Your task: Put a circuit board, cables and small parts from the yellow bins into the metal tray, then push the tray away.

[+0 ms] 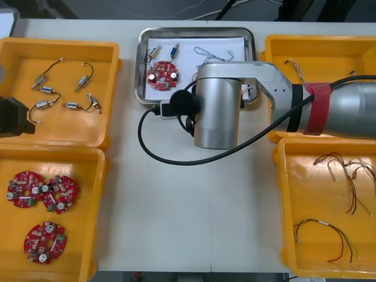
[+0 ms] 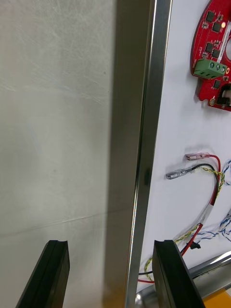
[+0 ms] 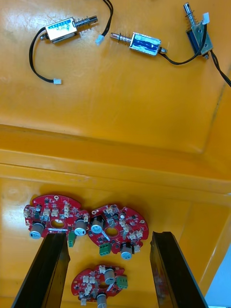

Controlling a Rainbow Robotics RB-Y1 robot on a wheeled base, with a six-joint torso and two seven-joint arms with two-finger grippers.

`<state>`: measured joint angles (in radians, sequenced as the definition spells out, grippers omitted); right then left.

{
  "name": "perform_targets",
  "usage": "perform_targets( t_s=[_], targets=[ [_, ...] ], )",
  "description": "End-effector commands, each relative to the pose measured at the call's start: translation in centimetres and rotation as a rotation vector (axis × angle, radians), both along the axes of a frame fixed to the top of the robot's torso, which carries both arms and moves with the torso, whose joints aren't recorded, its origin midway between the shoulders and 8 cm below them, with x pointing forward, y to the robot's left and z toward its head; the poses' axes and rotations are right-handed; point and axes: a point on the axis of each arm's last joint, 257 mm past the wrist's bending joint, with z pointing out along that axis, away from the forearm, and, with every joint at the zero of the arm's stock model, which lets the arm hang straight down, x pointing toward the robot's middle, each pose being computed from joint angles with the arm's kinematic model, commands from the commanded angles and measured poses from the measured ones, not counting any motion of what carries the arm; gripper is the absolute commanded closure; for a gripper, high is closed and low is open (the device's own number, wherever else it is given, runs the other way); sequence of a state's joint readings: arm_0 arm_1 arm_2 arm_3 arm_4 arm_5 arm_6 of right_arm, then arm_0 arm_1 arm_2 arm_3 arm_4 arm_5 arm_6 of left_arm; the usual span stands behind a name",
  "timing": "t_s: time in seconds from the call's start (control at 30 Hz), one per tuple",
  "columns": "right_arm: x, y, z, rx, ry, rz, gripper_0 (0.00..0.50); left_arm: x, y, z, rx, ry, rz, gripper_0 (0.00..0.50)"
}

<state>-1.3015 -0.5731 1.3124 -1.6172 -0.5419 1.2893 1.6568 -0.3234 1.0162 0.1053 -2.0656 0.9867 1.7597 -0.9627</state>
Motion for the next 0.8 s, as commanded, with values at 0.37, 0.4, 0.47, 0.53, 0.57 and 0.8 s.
perform_targets(
  t_s=[0.37,0.4,0.47,0.53,0.57,0.8],
  targets=[
    [-5.5,0.2,4.4,0.146,0.101,-0.1,0.0,-0.5,1.6,1.4,0.085,-0.013,-0.065,0.0],
    [-5.9,-0.1,4.6,0.168,0.116,-0.13,0.0,-0.5,1.6,1.4,0.085,-0.013,-0.065,0.0],
    [-6.6,-0.5,5.0,0.197,0.133,-0.171,0.0,-0.5,1.6,1.4,0.085,-0.013,-0.065,0.0],
    [-7.2,-1.4,5.4,0.225,0.15,-0.235,0.0,-0.5,1.6,1.4,0.085,-0.013,-0.065,0.0],
    [-7.3,-1.6,5.5,0.232,0.155,-0.25,0.0,-0.5,1.6,1.4,0.085,-0.013,-0.065,0.0],
    [-9.1,-5.4,6.6,0.348,0.227,-0.464,0.0,-0.5,1.6,1.4,0.085,-0.013,-0.065,0.0]
  ],
)
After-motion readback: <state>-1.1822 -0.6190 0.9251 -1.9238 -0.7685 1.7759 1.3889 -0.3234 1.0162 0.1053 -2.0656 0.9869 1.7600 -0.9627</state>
